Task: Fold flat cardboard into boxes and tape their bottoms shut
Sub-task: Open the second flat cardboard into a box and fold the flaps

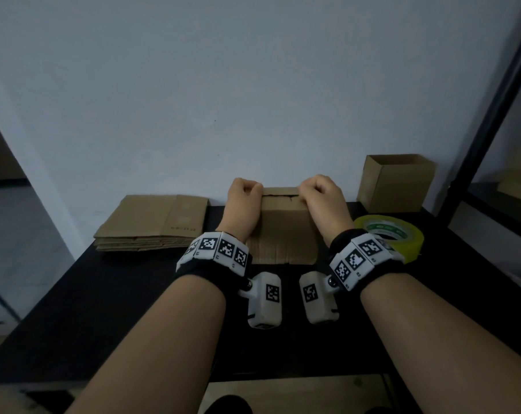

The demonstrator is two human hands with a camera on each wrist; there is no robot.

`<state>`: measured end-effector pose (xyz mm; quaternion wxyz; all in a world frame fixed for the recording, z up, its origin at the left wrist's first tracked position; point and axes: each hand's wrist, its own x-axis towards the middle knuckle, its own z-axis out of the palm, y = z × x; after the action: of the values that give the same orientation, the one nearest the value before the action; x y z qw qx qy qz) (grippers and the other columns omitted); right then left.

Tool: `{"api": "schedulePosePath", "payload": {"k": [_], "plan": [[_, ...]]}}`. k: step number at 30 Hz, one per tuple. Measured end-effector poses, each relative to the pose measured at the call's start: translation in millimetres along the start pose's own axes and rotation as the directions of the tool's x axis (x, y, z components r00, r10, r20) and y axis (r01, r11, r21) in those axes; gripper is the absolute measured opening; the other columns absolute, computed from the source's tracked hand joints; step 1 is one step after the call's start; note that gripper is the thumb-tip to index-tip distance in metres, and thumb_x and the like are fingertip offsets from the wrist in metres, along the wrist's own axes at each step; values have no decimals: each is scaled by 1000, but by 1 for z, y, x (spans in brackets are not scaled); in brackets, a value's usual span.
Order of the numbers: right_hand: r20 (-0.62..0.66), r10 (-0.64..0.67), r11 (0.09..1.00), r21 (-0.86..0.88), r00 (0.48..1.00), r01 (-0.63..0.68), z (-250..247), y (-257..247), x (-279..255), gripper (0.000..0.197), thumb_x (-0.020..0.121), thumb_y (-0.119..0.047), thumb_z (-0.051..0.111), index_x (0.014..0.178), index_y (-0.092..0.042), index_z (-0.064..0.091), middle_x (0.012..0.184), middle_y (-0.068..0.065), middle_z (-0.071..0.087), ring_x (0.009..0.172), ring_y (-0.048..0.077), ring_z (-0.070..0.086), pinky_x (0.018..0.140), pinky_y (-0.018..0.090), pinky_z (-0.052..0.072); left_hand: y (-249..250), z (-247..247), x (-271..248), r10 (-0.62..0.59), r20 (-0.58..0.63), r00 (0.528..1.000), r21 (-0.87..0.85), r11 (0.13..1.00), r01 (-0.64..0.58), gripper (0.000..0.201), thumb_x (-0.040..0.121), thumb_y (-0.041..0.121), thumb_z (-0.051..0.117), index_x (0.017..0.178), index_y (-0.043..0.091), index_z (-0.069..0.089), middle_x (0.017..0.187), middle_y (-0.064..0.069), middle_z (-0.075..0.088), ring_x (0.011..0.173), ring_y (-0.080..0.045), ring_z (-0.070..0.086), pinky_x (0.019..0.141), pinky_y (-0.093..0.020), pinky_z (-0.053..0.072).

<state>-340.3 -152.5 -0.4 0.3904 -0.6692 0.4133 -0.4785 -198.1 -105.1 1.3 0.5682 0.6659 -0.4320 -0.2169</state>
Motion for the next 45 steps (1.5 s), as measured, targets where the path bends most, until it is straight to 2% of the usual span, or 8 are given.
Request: {"api": "schedulePosePath", "payload": {"k": [6, 10, 14, 18, 28, 35, 42, 45], "plan": [[9, -21, 976, -216, 1000, 22, 2, -8, 16, 22, 97, -19, 53, 82, -5, 60, 79, 0, 55, 72, 9, 50, 73, 27, 39, 9, -2, 14, 13, 127, 992, 273, 961, -47, 28, 97, 17, 46, 121, 12, 59, 128, -9, 53, 111, -23, 53, 92, -28, 42], [22, 54, 959, -281, 998, -46, 5, -9, 18, 17, 99, -18, 46, 99, -6, 58, 93, 5, 56, 89, 19, 53, 75, 26, 37, 18, 2, 15, -74, 150, 986, 395, 919, 9, 30, 96, 16, 38, 121, 15, 55, 132, -12, 42, 114, -31, 49, 102, -40, 40], [46, 107, 973, -209, 993, -95, 4, -8, 15, 32, 99, -19, 46, 129, -10, 53, 121, 4, 56, 111, 19, 52, 91, 28, 40, 17, 4, 13, -63, 158, 985, 378, 926, -1, 30, 96, 32, 49, 119, 13, 52, 126, -7, 41, 97, -20, 47, 86, -30, 37], [79, 117, 977, -190, 990, -100, 4, -7, 17, 25, 98, -24, 52, 114, -11, 66, 115, 4, 64, 108, 20, 57, 94, 31, 44, 13, 3, 16, -89, 165, 982, 338, 941, 29, 33, 91, 38, 57, 116, 18, 52, 127, -7, 46, 94, -19, 50, 82, -28, 37], [70, 195, 974, -129, 978, -185, 9, -6, 23, 19, 95, -15, 55, 112, -10, 63, 111, 7, 63, 98, 19, 56, 84, 30, 46, 11, 5, 23, -92, 144, 985, 343, 939, 37, 25, 87, 34, 62, 106, 21, 53, 123, -8, 53, 95, -20, 53, 76, -29, 39], [64, 216, 961, -188, 974, -201, -1, -17, 20, 11, 86, -16, 66, 95, -11, 70, 105, 7, 69, 102, 24, 62, 97, 38, 49, 13, 3, 15, -32, 146, 989, 292, 956, -12, 19, 87, 34, 64, 100, 21, 58, 111, -6, 60, 84, -15, 54, 59, -22, 37], [-36, 177, 945, -271, 984, -180, -11, -16, 7, 30, 86, -25, 68, 92, 5, 71, 95, 15, 70, 91, 29, 64, 87, 40, 53, 11, 3, 4, 149, -7, 989, 386, 913, -135, 30, 92, 31, 56, 118, 17, 63, 122, -7, 60, 109, -22, 57, 87, -26, 40], [-54, 175, 930, -318, 983, -183, -14, -14, 4, 30, 87, -23, 61, 66, -2, 58, 67, 10, 59, 67, 26, 58, 58, 30, 46, 8, 9, -6, 137, 11, 990, 328, 935, -133, 34, 90, 31, 58, 121, 17, 63, 125, -6, 58, 108, -20, 58, 87, -26, 43]]}}
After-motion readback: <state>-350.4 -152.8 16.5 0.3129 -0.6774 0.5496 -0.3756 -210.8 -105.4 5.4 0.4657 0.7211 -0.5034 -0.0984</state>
